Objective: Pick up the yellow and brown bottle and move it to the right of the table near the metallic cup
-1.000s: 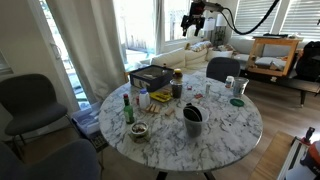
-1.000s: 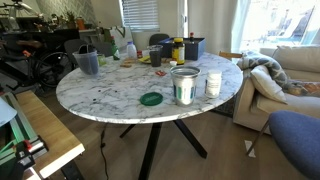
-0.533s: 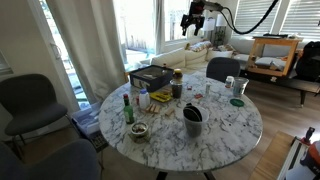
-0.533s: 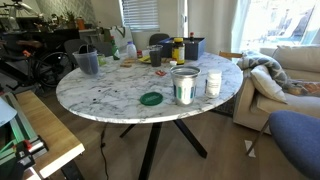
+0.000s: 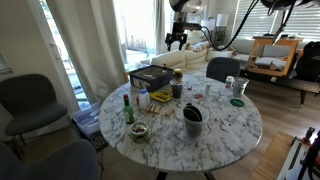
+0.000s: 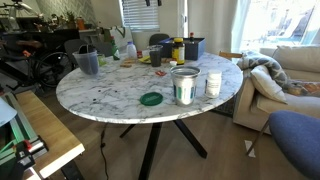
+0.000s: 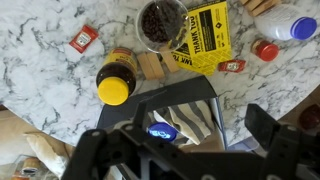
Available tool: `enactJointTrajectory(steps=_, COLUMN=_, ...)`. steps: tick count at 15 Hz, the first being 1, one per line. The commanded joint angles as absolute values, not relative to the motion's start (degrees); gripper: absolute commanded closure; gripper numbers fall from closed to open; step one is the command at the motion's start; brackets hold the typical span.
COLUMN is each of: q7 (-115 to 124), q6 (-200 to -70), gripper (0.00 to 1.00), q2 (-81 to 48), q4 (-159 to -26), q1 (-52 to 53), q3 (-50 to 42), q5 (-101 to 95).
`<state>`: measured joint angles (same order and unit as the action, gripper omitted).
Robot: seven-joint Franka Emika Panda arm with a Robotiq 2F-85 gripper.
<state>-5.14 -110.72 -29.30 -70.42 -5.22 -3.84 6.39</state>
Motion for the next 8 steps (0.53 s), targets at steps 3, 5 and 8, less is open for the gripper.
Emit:
enactJointTrajectory(steps=3, q7=1.0, q6=-108.6, gripper=0.00, q2=-46.4, q4=-50.9, q1=-5.6, q3=-4.7, q5=2.2)
enactJointTrajectory(steps=5, q7=2.5, q6=-106.6, gripper=0.00, q2=-50.8, q4=-45.7, q1=-7.1, q3=-5.5, q5=1.5)
enactJointTrajectory(steps=8, q7=0.8, q6=-104.8, gripper=0.00, q2=-48.5, q4=-49.9, q1=-7.5, q3=-5.1, q5=2.9)
